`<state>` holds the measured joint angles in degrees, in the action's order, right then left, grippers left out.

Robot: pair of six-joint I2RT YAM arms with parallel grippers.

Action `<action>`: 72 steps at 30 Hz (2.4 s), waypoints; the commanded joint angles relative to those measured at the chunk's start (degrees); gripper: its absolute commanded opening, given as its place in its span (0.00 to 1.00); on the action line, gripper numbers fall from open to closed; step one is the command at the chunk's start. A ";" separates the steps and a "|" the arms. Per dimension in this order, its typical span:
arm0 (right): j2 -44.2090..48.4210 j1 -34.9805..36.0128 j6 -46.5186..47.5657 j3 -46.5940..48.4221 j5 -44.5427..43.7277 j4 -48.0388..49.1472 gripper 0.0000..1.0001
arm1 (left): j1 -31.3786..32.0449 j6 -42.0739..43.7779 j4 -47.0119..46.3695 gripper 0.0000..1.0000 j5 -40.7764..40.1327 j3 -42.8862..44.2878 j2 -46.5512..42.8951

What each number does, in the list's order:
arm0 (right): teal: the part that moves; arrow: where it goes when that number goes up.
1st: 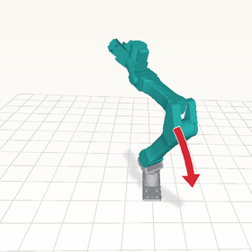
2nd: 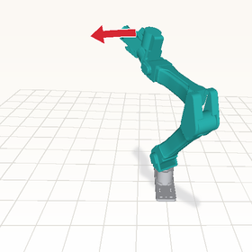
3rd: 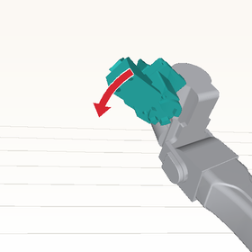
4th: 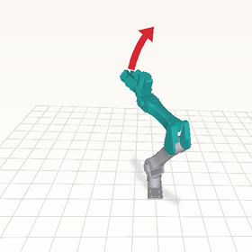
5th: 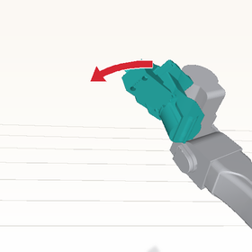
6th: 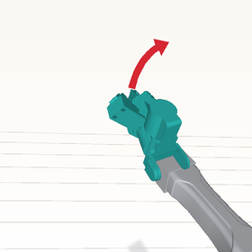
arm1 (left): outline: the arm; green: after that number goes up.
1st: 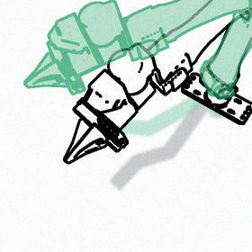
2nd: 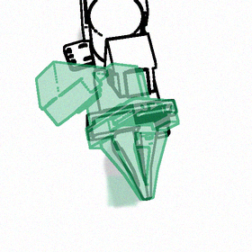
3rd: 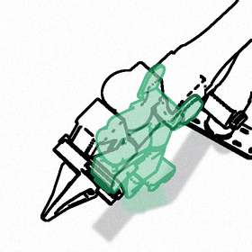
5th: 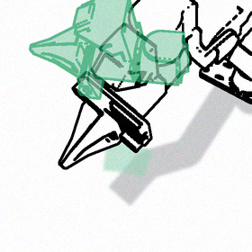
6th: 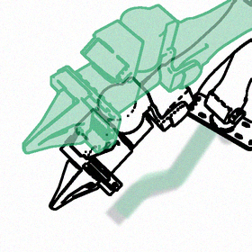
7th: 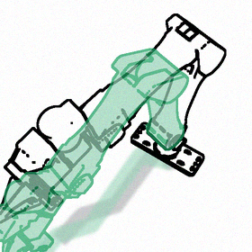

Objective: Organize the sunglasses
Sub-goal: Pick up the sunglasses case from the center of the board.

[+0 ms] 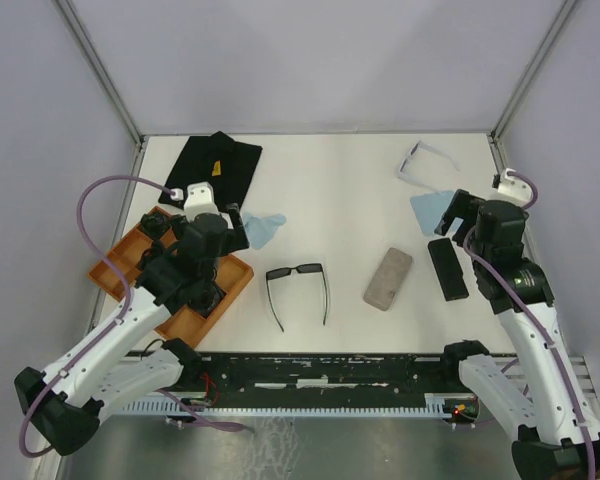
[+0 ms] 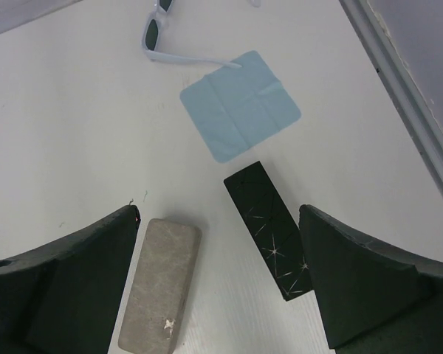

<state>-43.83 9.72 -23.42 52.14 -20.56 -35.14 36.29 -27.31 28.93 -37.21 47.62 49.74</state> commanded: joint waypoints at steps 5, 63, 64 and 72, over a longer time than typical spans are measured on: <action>-3.44 -2.31 -2.69 6.59 0.52 0.87 0.99 | -0.79 3.65 -4.09 0.99 1.07 6.39 3.52; -34.48 21.00 -39.82 -0.92 -9.02 -7.11 0.99 | -1.39 0.53 -6.16 0.99 16.84 9.66 15.48; -34.81 21.51 -41.94 -0.44 -10.40 -8.44 0.99 | -1.40 0.51 -6.30 0.99 17.43 9.64 15.82; -38.71 24.37 -45.39 -0.55 -11.35 -8.68 0.99 | -1.30 0.55 -6.45 0.98 20.04 9.80 18.42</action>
<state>-80.18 33.15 -65.01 50.02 -29.04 -42.92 35.09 -26.20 24.97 -19.11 55.44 67.35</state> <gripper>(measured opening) 0.990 0.982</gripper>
